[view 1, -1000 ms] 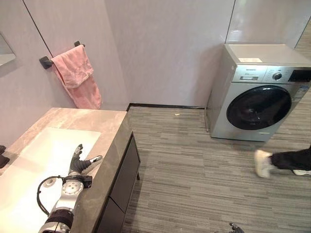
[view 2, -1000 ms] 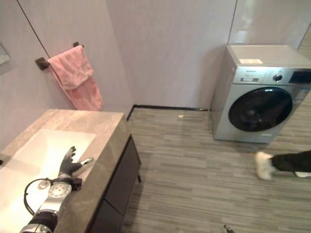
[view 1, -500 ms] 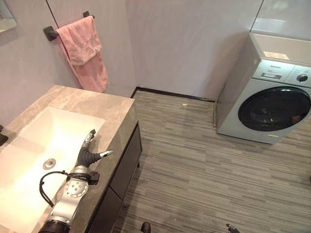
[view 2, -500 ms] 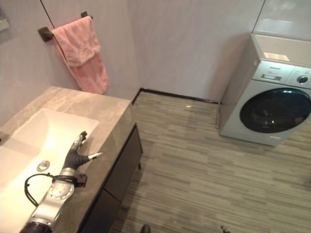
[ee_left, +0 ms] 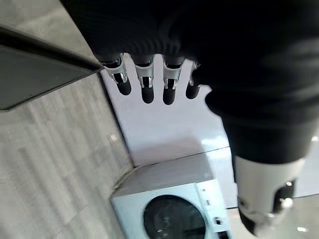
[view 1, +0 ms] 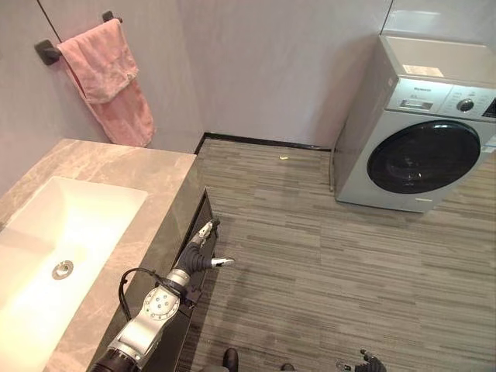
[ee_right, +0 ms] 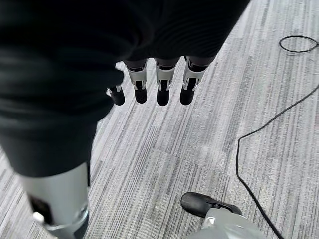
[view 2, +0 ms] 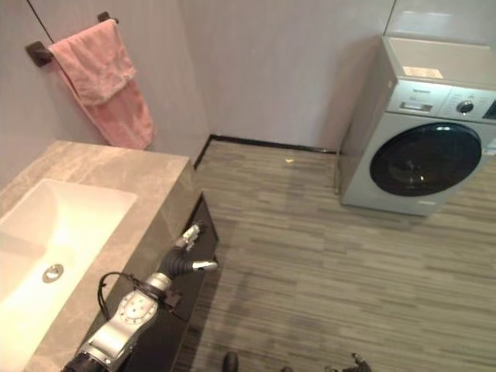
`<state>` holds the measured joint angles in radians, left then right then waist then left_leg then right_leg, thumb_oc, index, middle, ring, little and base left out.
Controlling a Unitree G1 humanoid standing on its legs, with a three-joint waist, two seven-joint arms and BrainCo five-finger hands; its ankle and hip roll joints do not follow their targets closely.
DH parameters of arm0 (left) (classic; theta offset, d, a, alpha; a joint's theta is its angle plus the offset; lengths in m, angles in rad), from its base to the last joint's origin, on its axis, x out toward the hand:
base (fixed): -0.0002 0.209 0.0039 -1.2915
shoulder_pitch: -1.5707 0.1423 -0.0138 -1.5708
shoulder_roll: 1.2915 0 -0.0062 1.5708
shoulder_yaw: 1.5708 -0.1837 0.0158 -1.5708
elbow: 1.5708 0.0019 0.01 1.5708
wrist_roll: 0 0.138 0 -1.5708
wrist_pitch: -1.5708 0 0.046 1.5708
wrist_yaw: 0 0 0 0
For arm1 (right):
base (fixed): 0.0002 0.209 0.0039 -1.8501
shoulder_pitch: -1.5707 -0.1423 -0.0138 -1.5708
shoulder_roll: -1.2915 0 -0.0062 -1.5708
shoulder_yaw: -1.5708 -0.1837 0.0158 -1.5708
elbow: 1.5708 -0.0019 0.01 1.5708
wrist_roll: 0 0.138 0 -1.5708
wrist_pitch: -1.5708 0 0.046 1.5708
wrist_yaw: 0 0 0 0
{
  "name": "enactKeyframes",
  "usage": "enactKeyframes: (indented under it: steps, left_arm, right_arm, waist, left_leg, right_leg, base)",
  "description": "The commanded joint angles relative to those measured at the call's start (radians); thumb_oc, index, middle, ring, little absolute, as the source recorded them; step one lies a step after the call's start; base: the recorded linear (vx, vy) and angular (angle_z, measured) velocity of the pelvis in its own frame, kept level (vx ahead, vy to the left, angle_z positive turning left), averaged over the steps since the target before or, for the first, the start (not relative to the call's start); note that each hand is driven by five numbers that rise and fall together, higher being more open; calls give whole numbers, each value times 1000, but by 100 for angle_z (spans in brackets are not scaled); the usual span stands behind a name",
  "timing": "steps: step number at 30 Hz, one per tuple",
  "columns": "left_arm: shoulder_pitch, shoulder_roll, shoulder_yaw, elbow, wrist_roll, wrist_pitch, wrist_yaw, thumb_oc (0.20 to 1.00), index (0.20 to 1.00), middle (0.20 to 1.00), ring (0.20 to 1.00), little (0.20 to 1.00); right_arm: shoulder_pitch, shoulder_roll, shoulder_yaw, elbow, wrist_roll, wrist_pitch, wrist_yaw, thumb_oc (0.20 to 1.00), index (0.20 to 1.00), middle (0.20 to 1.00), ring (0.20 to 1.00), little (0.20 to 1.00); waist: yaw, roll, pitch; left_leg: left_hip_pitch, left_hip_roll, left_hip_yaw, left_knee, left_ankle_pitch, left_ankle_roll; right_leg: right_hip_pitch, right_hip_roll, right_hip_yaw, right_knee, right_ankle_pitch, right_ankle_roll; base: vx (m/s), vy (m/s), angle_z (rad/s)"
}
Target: Put brush and paste in cup on sink, flatten towel.
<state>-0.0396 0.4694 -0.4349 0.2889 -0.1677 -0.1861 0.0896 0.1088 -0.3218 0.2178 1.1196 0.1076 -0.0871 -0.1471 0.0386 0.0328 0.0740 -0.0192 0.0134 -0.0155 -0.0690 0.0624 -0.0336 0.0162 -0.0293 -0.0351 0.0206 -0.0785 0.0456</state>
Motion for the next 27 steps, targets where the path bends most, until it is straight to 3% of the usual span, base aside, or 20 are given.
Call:
enactKeyframes:
  steps: [1, 2, 4, 12, 27]
  left_arm:
    - [-25, -38, 14, 115, 107, 13, 5, 1000, 1000, 1000, 1000, 1000]
    - [-28, -40, 13, 119, 109, 10, 7, 1000, 1000, 1000, 1000, 1000]
    - [-19, -81, 5, 315, 166, 39, 13, 1000, 1000, 1000, 1000, 1000]
    - [2, -154, 67, 612, 156, 69, 34, 1000, 1000, 1000, 1000, 1000]
    - [1, -169, 72, 692, 168, 68, 31, 1000, 1000, 1000, 1000, 1000]
  right_arm:
    - [-22, -53, 20, -21, 25, -22, 0, 1000, 1000, 1000, 1000, 1000]
    - [-23, -53, 19, -21, 25, -22, 0, 1000, 1000, 1000, 1000, 1000]
    - [-38, -56, 26, -9, 20, -23, -2, 1000, 1000, 1000, 1000, 1000]
    - [-49, -50, 30, 12, 16, -24, -3, 1000, 1000, 1000, 1000, 1000]
    - [-88, -19, 61, 34, 6, -15, 19, 1000, 1000, 1000, 1000, 1000]
  waist:
    - [-6, -58, -5]
    - [-6, -57, -5]
    - [-8, -59, 7]
    - [-6, -66, 20]
    - [2, -64, -6]
  left_leg:
    - [-80, -48, -58, 134, -41, -1]
    - [-80, -48, -58, 135, -43, -1]
    - [-94, -45, -54, 161, -50, -2]
    - [-94, -51, -46, 175, -63, 4]
    - [-57, -75, -18, 165, -109, 28]
  right_leg:
    - [-1, 29, -25, -19, 22, 14]
    - [-1, 29, -25, -18, 21, 14]
    - [-7, 37, -19, -9, 17, 8]
    - [-13, 37, -30, 25, -1, 7]
    - [5, 4, -1, 20, -7, 29]
  base:
    - [-10, -26, -5]
    - [-14, -23, -6]
    - [-19, -26, -6]
    - [6, 13, -5]
    - [58, 68, -2]
